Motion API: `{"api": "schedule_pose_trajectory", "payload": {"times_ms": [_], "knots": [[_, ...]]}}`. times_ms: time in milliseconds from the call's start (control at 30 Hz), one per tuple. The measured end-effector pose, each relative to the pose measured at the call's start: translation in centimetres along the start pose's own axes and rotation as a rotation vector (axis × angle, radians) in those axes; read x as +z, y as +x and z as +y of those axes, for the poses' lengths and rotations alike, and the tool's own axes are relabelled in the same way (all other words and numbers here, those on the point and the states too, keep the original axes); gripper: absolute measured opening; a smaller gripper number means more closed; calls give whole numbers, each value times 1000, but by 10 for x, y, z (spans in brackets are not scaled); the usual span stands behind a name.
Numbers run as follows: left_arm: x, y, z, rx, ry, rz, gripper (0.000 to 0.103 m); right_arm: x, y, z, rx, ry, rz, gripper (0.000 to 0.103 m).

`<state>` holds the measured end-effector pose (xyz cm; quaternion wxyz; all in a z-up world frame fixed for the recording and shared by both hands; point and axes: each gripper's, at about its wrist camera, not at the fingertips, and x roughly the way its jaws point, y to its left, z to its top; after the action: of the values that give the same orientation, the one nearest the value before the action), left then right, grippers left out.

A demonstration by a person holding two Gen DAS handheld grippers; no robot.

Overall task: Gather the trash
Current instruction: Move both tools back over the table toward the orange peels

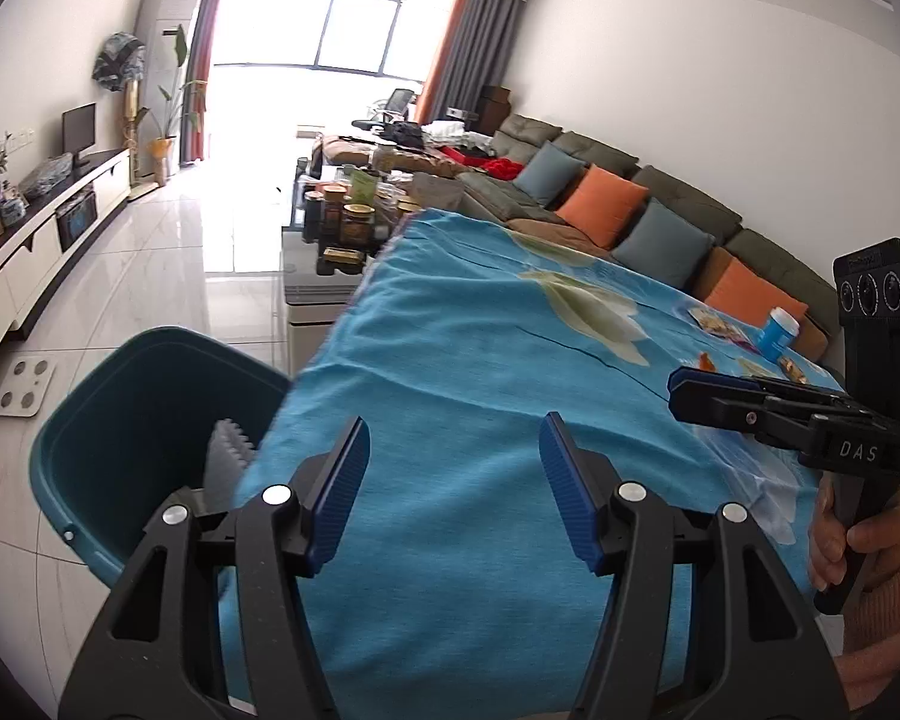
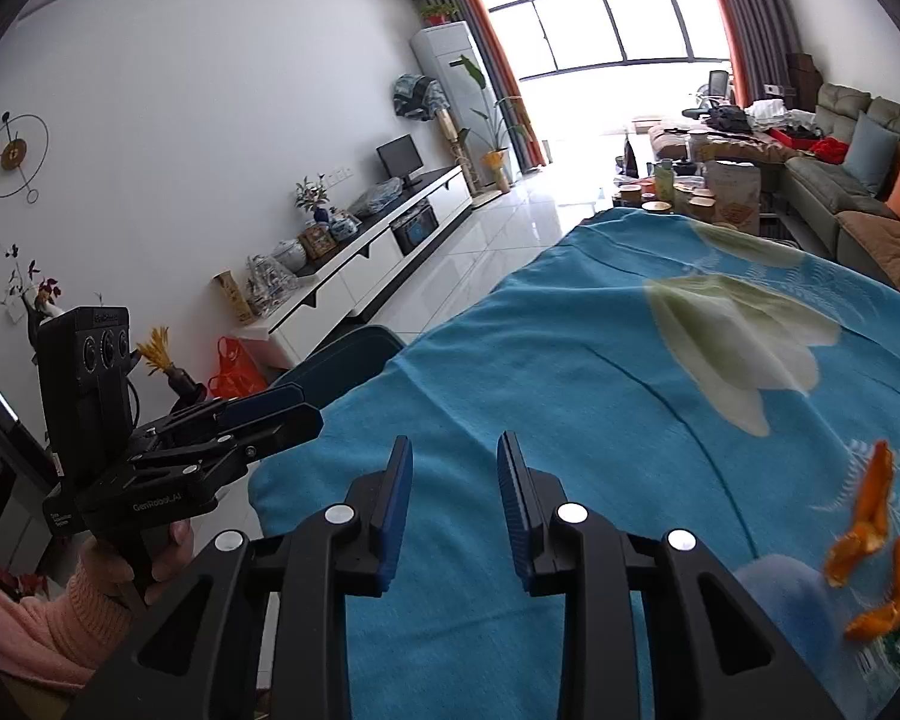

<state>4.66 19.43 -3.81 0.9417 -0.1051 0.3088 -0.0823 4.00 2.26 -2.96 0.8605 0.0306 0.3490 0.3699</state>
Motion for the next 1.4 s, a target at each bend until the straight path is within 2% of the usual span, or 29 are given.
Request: {"api": "schedule_pose_trajectory", "payload": {"times_ms": [233,567,633,767,867,933,1033,1200,1400], "knots": [[-7,27,-66,-128,102,52,58,-26,-58,-44,-176,68,-66,29],[-11,53,-145,-273,225,100,58,-63,-134,-95,-389,183,-164,31],[-11,59,-160,-297,251,110,58,-72,-146,-103,-435,193,-174,37],[-15,68,-187,-343,297,130,59,-87,-165,-118,-488,226,-186,38],[-18,71,-206,-366,335,140,60,-97,-170,-127,-517,245,-173,40],[-19,76,-218,-377,358,146,62,-103,-173,-129,-535,251,-164,45],[-19,84,-229,-380,373,159,63,-109,-177,-132,-530,268,-166,45],[-10,103,-233,-324,370,179,63,-102,-173,-126,-493,242,-178,45],[5,134,-228,-283,343,240,57,-80,-151,-113,-426,164,-166,45]]}}
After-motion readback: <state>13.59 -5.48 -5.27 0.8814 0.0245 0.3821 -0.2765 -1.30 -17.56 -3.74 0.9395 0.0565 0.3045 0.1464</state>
